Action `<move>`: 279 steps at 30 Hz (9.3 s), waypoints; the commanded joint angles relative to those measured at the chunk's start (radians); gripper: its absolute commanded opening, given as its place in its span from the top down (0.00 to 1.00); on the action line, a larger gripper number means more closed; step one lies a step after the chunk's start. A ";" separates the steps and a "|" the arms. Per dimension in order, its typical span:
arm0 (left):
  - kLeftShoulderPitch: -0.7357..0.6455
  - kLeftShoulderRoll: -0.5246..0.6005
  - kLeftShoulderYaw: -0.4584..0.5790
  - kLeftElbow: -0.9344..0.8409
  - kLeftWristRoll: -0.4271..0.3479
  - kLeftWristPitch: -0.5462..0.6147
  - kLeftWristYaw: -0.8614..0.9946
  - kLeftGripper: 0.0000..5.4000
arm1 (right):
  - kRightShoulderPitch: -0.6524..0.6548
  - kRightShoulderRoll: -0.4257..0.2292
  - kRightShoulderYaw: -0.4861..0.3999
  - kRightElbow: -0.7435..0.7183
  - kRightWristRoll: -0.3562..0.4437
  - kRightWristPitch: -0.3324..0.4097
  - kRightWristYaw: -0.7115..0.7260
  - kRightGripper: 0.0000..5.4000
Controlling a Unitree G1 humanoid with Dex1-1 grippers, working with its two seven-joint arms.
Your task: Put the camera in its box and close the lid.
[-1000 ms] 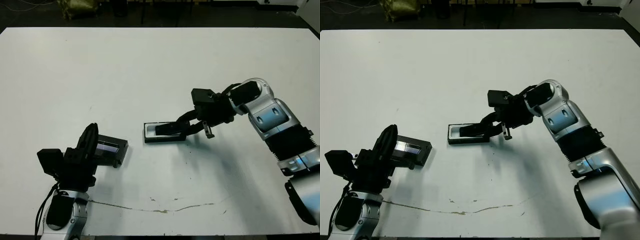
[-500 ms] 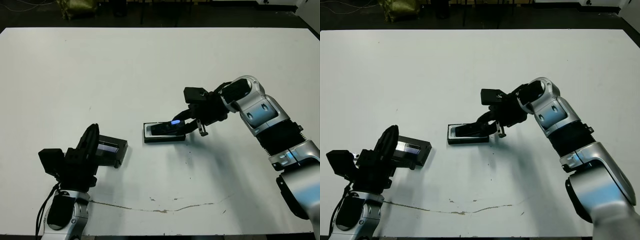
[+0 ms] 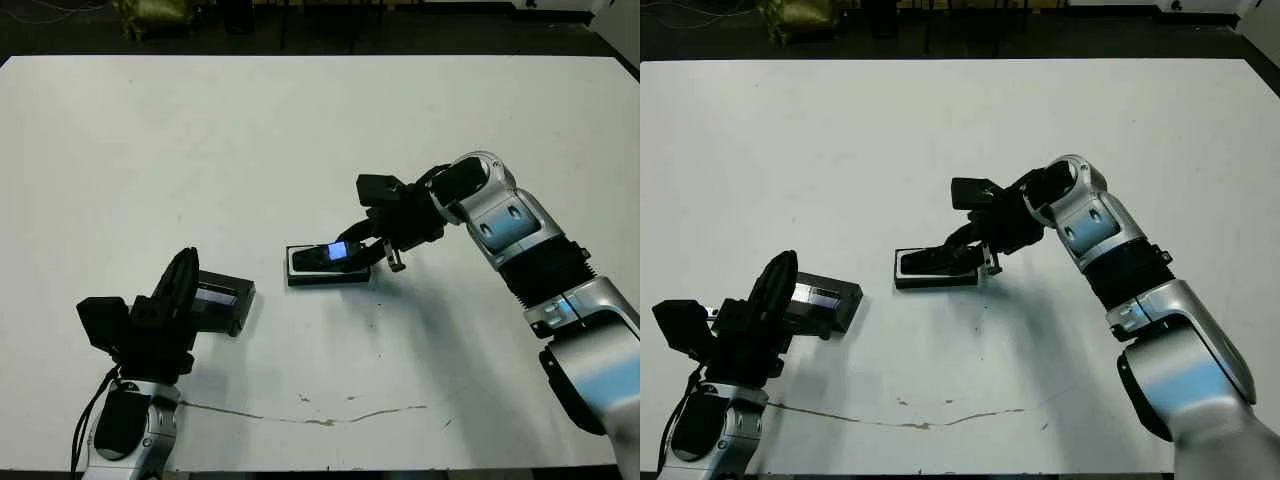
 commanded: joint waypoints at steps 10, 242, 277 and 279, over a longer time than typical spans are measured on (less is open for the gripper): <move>0.020 0.004 -0.001 0.008 0.009 0.008 0.002 1.00 | 0.022 0.035 0.047 -0.003 -0.006 0.040 0.036 0.90; -1.026 0.895 -0.430 1.022 -0.259 -0.092 -1.545 0.01 | 0.788 -0.016 -0.639 -0.609 0.564 0.160 -0.865 1.00; -1.119 0.766 -0.586 1.298 -0.064 -0.212 -1.545 0.01 | 0.797 -0.027 -0.641 -0.611 0.550 0.160 -0.867 1.00; -1.135 0.758 -0.598 1.331 -0.045 -0.207 -1.545 0.01 | 0.797 -0.026 -0.639 -0.611 0.549 0.159 -0.866 1.00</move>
